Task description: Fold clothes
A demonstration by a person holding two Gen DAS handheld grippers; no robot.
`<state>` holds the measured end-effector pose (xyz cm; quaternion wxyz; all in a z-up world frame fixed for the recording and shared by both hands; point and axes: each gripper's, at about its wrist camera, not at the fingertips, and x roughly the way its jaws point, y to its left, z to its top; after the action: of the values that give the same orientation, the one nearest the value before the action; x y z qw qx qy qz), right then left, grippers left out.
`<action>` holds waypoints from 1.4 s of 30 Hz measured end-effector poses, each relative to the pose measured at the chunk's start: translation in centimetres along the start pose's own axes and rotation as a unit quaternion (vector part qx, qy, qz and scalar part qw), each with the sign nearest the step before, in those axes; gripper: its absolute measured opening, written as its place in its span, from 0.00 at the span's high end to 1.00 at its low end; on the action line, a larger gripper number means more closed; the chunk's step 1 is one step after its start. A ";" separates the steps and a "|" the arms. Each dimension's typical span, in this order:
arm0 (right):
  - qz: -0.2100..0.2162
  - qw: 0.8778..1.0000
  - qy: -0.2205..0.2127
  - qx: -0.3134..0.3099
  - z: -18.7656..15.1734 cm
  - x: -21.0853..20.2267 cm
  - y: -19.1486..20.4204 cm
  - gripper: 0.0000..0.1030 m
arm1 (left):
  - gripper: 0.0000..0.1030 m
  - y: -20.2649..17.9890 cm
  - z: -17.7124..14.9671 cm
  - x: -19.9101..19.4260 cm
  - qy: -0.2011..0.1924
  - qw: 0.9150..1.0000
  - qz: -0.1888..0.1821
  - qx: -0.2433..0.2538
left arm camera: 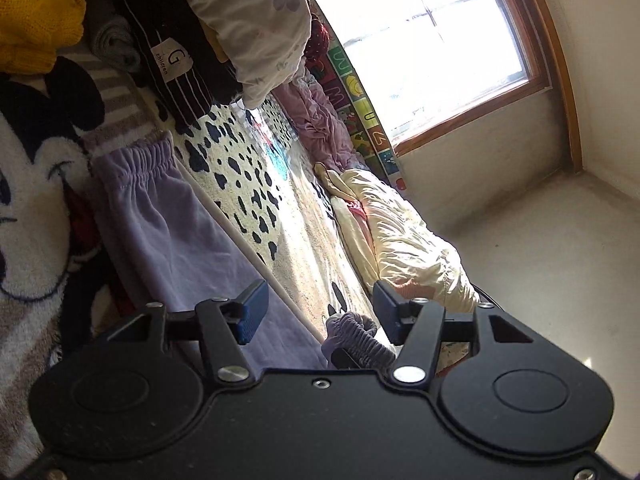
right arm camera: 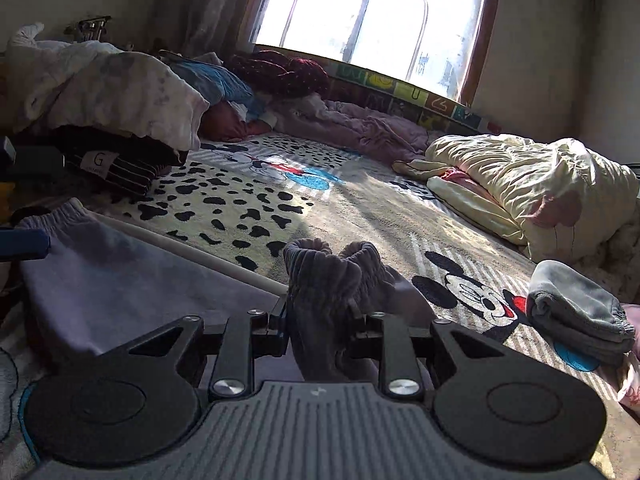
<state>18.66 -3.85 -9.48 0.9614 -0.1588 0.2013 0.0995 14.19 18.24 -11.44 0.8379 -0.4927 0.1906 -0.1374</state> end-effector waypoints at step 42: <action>0.065 0.997 0.033 -0.034 -0.5 2.8 1.6 0.59 | 0.45 0.8 0.2 0.4 -0.004 1.000 0.016 0.006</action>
<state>20.62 -2.19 -11.52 0.9398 -0.1814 0.2391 0.1632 14.62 18.57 -12.11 0.8437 -0.4850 0.1942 -0.1232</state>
